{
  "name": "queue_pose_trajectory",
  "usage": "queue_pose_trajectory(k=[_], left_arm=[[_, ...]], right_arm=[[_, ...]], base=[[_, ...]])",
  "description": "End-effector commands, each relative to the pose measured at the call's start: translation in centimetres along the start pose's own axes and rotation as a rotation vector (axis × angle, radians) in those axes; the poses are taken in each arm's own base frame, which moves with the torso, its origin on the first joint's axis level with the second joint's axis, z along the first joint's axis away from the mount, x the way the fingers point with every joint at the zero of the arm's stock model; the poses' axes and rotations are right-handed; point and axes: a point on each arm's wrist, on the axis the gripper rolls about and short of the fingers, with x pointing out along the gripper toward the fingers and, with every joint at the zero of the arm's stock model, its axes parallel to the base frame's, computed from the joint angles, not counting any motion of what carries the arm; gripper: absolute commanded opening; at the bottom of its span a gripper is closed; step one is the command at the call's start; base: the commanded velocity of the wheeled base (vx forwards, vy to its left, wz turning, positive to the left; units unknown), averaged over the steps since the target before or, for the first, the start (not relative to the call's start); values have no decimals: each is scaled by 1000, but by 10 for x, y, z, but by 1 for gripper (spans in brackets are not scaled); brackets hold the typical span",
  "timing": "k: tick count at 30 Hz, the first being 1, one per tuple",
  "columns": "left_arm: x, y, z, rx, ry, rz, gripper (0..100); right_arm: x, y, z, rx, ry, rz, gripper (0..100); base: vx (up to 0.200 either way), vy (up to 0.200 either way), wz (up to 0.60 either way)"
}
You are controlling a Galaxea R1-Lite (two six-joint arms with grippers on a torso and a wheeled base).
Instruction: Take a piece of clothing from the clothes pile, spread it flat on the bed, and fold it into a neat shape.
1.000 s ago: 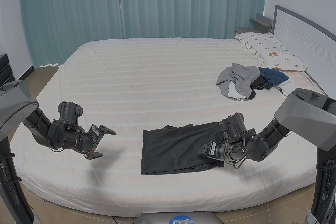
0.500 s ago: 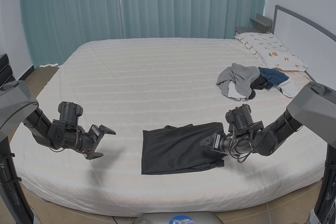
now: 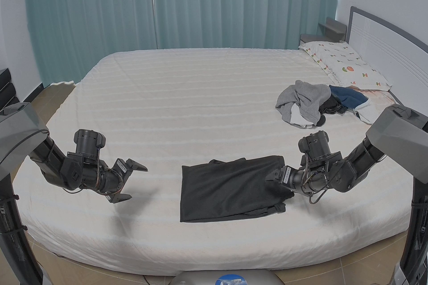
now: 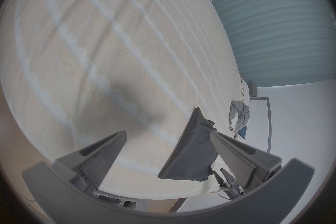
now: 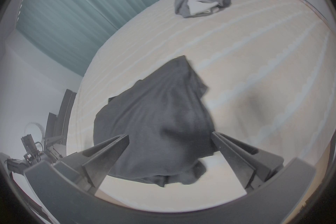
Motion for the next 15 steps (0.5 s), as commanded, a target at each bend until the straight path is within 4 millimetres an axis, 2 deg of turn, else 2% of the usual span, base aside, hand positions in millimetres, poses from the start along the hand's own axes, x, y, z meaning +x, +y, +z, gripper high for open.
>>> queue_pose_trajectory(k=[1,5,9,15], left_arm=[[0,0,0,0,-1,-1,100],[0,0,0,-1,0,1,100],[0,0,0,-1,0,1,100],[1,0,0,-1,0,1,100]], right_arm=[[-13,-27,-2,47,53,4,100],[-18,-44,-3,58,45,72,100],[-11,-56,-14,67,55,87,100],[-5,-59,-17,76,60,122,100]], base=[[0,0,0],[0,0,0],[0,0,0],[0,0,0]])
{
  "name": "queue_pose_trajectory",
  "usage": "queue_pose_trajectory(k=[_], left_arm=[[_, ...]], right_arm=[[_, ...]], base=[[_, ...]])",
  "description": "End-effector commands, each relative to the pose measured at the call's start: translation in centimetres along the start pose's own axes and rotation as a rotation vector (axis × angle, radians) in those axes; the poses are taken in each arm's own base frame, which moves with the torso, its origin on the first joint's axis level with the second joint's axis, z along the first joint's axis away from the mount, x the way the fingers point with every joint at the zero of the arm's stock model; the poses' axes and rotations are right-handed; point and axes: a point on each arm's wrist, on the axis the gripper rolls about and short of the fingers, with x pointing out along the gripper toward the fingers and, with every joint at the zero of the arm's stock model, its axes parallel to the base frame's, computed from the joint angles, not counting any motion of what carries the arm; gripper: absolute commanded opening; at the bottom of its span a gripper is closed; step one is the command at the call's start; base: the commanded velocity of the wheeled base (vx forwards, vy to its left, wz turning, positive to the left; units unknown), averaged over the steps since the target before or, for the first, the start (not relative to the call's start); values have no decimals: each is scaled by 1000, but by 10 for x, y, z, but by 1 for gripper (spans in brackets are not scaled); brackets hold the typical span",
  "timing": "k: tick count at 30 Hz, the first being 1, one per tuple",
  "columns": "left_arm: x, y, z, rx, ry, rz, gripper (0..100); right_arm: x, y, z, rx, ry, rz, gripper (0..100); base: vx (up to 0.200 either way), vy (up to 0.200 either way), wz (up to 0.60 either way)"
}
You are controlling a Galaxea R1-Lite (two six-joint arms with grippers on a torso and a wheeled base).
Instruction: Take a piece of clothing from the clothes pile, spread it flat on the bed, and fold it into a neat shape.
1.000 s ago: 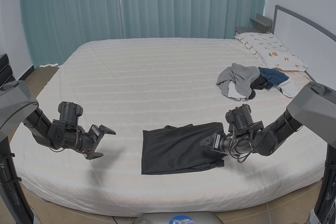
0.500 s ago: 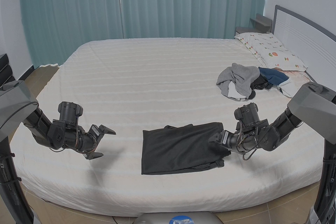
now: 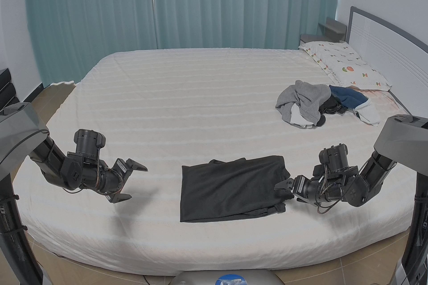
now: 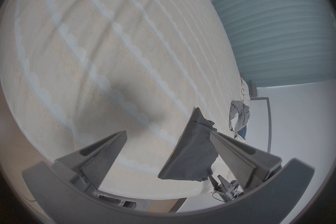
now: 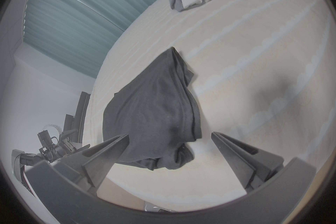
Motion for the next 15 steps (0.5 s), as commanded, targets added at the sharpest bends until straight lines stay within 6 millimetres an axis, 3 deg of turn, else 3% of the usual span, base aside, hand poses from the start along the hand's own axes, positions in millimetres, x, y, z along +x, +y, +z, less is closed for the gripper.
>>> queue_pose_trajectory(k=[1,6,7,15], left_arm=[[1,1,0,-2,0,3,100],[2,0,0,0,1,3,100],[2,1,1,-2,0,3,100],[5,1,-2,4,-11,21,100]], right_arm=[[5,-8,-6,14,27,-16,100],[10,-11,-7,25,35,-21,100],[11,-11,-7,29,36,-22,0],[0,-10,-10,31,37,-25,0]], base=[[0,0,0],[0,0,0],[0,0,0],[0,0,0]])
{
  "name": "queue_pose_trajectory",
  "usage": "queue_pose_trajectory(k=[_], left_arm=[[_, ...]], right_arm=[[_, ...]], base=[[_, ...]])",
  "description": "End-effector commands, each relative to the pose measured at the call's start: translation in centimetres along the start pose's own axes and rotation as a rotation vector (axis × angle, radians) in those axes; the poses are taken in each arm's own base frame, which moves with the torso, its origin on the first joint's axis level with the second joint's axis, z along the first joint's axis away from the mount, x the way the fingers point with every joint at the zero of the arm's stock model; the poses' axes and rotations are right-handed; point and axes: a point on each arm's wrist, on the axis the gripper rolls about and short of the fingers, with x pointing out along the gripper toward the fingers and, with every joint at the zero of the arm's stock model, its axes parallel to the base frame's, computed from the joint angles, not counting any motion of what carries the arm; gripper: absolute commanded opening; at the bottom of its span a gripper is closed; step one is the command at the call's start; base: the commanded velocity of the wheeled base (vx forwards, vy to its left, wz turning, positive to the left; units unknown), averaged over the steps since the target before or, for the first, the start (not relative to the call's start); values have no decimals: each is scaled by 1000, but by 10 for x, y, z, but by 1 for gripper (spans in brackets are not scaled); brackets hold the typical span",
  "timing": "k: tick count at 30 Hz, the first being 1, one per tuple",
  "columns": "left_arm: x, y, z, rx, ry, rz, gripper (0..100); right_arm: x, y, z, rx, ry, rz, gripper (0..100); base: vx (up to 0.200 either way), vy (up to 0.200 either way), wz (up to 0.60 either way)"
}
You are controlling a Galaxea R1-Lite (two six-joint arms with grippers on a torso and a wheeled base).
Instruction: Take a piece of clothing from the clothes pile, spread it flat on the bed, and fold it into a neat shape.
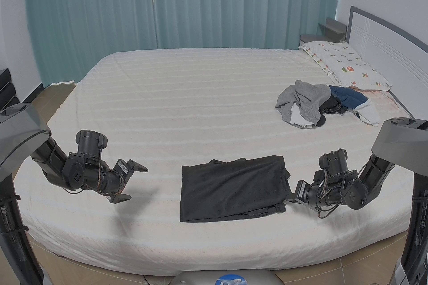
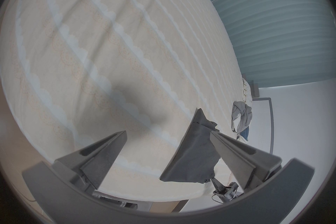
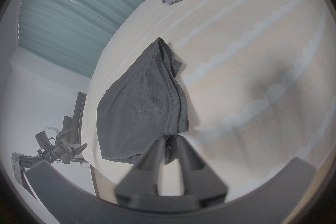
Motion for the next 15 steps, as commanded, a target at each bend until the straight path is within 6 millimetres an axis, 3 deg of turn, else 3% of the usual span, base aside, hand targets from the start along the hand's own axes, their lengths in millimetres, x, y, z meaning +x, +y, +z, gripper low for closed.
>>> queue_pose_trajectory(k=[1,15], left_arm=[[2,0,-1,1,4,3,100],[2,0,-1,1,4,3,100]], right_arm=[[-7,0,-2,2,0,-2,0],[-36,-2,-6,7,16,29,0]], base=[[0,0,0],[0,0,0]])
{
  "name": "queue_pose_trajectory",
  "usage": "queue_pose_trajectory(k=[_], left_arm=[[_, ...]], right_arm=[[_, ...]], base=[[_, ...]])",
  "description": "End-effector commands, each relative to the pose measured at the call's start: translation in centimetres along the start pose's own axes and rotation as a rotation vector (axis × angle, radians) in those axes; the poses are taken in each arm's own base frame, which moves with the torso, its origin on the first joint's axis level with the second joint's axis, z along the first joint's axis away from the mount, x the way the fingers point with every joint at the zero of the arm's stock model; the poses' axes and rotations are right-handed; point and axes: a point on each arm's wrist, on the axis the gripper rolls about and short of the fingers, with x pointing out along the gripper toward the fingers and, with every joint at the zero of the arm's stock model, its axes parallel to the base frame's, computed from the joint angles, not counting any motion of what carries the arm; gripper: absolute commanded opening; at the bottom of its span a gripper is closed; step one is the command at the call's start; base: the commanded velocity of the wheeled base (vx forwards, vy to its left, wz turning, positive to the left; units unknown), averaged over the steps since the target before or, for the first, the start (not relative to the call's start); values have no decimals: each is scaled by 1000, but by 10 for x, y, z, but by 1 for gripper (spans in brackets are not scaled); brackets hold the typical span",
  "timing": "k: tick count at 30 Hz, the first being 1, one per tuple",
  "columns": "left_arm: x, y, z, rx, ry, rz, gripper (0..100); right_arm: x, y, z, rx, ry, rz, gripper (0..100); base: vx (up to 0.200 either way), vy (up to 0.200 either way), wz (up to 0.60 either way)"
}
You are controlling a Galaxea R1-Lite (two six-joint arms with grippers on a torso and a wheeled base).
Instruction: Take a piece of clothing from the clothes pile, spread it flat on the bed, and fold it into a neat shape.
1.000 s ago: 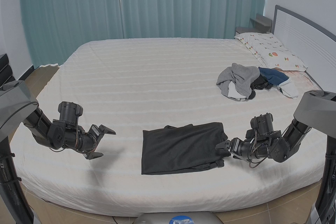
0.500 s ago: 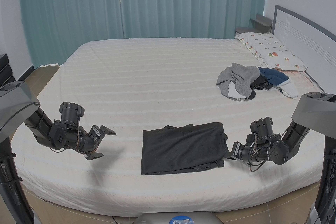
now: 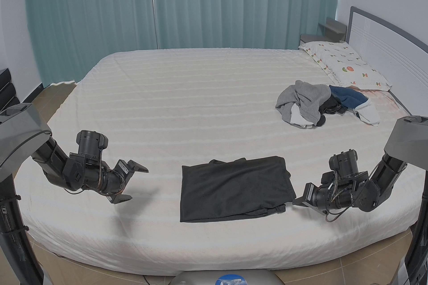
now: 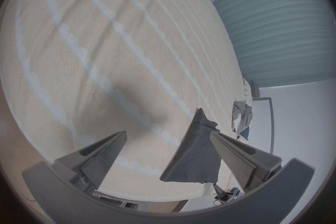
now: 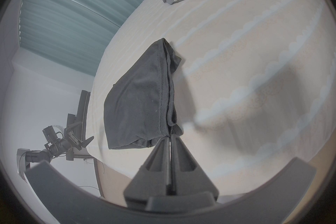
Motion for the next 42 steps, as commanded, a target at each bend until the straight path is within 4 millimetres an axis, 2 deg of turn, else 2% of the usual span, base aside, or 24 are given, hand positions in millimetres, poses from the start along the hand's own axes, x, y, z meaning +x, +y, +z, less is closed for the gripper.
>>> queue_pose_trajectory(k=[1,10,15,19,27,28,32,36,40,42], left_arm=[[0,0,0,-1,1,1,100],[0,0,0,0,0,0,100],[0,0,0,0,0,0,100],[0,0,0,-1,-1,-2,100],[0,0,0,-1,-1,-2,100],[0,0,0,-1,-1,-2,100],[0,0,0,-1,-1,-2,100],[0,0,0,-1,-1,-2,100],[0,0,0,-1,-2,-1,100],[0,0,0,-1,-2,-1,100]], right_arm=[[-9,-1,2,5,-11,7,0],[-11,-7,2,-2,-7,-12,0],[-10,-15,-7,-54,30,-40,0],[-9,-15,-7,-57,30,-41,0],[0,-22,-13,-77,62,-66,0],[2,-23,-14,-84,66,-69,100],[6,-23,-10,-90,53,-62,100],[8,-10,24,-35,-57,2,100],[26,-6,44,46,-100,34,100],[42,-6,54,79,-129,51,100]], base=[[0,0,0],[0,0,0],[0,0,0],[0,0,0],[0,0,0],[0,0,0],[0,0,0],[0,0,0],[0,0,0],[0,0,0]])
